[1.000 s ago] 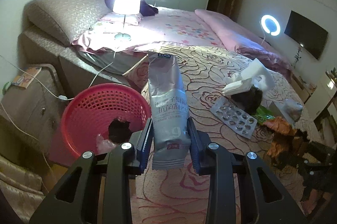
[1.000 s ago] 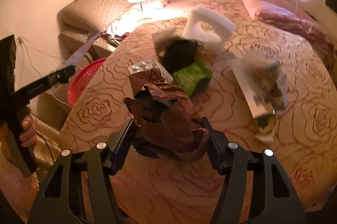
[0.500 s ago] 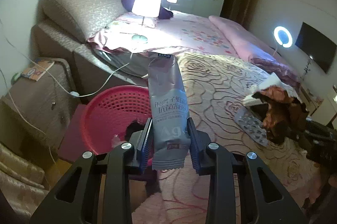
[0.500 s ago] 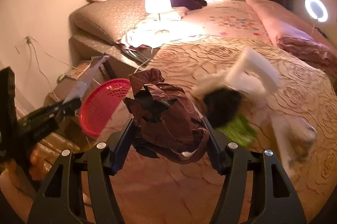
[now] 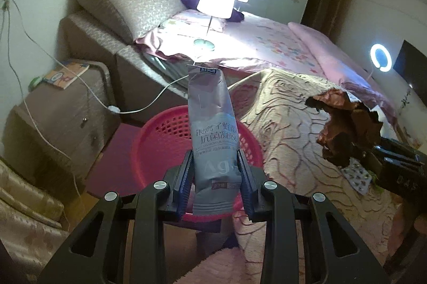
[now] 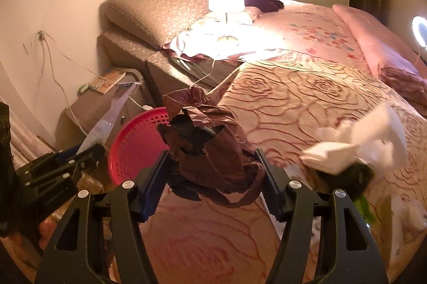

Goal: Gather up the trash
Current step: 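Carry the packet and brown paper over the wastebasket and open both tools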

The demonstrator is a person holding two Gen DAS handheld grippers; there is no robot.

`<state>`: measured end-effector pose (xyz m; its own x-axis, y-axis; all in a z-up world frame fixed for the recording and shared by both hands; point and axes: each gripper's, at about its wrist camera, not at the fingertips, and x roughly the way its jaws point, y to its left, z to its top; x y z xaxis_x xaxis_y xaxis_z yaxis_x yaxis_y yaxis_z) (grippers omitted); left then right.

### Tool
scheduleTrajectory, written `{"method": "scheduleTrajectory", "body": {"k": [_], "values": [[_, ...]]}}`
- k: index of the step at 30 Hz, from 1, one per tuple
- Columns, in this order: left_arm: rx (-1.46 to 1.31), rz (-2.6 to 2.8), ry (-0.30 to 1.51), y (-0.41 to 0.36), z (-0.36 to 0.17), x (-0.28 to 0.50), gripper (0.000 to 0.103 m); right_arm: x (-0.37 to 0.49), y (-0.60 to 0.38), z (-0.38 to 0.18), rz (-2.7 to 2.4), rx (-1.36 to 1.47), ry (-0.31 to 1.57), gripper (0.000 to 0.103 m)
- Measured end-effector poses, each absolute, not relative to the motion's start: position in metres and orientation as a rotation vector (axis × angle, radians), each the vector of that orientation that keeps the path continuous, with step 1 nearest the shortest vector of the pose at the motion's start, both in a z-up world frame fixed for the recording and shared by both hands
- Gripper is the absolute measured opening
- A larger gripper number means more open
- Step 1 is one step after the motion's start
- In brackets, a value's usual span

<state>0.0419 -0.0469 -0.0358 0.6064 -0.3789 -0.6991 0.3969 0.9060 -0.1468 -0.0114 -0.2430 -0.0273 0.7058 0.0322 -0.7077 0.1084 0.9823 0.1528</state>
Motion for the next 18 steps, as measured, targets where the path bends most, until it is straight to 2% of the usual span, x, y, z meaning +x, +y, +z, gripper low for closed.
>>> {"method": "scheduleTrajectory", "body": {"k": [18], "values": [[0.019,-0.379,0.859,-0.036,-0.061,0.077,0.030,0.053,-0.212,-0.043,0.032,0.213,0.827,0.062]]}}
